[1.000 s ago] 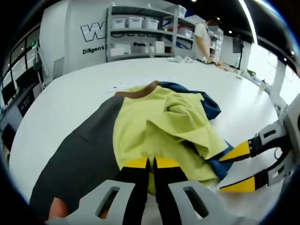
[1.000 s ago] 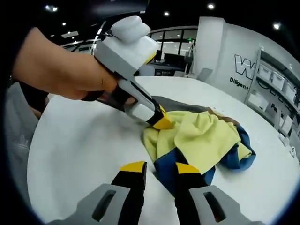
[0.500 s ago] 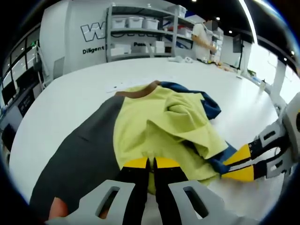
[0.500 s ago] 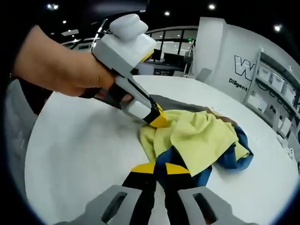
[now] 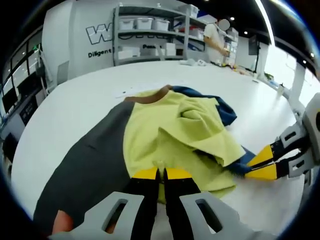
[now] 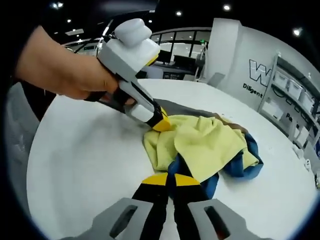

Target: Fold the garment on the visible template until the final outline fits inside the template.

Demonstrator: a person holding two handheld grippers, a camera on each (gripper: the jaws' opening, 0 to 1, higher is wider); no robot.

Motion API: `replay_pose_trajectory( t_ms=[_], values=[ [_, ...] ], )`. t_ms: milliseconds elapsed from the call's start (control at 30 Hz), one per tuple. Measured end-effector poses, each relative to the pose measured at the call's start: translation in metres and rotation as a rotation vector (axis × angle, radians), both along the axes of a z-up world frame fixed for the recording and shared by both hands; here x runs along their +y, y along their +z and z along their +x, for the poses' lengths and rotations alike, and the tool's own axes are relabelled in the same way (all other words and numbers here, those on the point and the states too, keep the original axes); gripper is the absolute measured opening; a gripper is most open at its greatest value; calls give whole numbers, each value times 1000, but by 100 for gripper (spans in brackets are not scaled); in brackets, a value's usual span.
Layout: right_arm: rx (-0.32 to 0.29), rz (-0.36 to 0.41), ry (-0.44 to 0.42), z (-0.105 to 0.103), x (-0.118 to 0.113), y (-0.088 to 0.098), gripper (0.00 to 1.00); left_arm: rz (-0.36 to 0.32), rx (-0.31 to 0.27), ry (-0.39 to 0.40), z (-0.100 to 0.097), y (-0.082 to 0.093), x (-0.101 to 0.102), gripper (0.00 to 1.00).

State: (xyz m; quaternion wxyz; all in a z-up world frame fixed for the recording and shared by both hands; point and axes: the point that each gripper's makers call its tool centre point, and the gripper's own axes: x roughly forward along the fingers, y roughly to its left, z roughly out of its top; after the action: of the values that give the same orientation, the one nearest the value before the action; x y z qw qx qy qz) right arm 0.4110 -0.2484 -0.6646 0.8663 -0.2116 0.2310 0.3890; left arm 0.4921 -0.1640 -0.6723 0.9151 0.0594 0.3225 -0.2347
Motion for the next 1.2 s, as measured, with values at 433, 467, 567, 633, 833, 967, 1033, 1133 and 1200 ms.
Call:
replay_pose_trajectory(
  t_ms=[433,467,567,633,833,967,1033,1133,1200],
  values=[
    [1,-72,-70,-5,-60,0,0,15,1,0,-6,0,8,0],
    [2,-73,-78,-5,-65,-1,0,17,1,-1,-6,0,9,0],
    [2,-83,-101,-7,-79,0,0,22,1,-3,-8,0,10,0],
    [3,-88,-120,-8,-89,0,0,24,1,-5,-9,1,11,0],
    [5,-105,-167,-11,-116,0,0,31,0,-10,-11,1,12,0],
    [6,-119,-195,-13,-135,0,0,34,0,-13,-13,1,13,0],
    [7,-134,-208,-15,-146,0,0,36,-1,-15,-14,1,13,0],
    [12,-149,-231,-18,-163,-1,0,38,0,-18,-15,1,13,0],
    [16,-164,-252,-20,-177,-2,0,40,-2,-21,-16,2,13,0]
  ],
)
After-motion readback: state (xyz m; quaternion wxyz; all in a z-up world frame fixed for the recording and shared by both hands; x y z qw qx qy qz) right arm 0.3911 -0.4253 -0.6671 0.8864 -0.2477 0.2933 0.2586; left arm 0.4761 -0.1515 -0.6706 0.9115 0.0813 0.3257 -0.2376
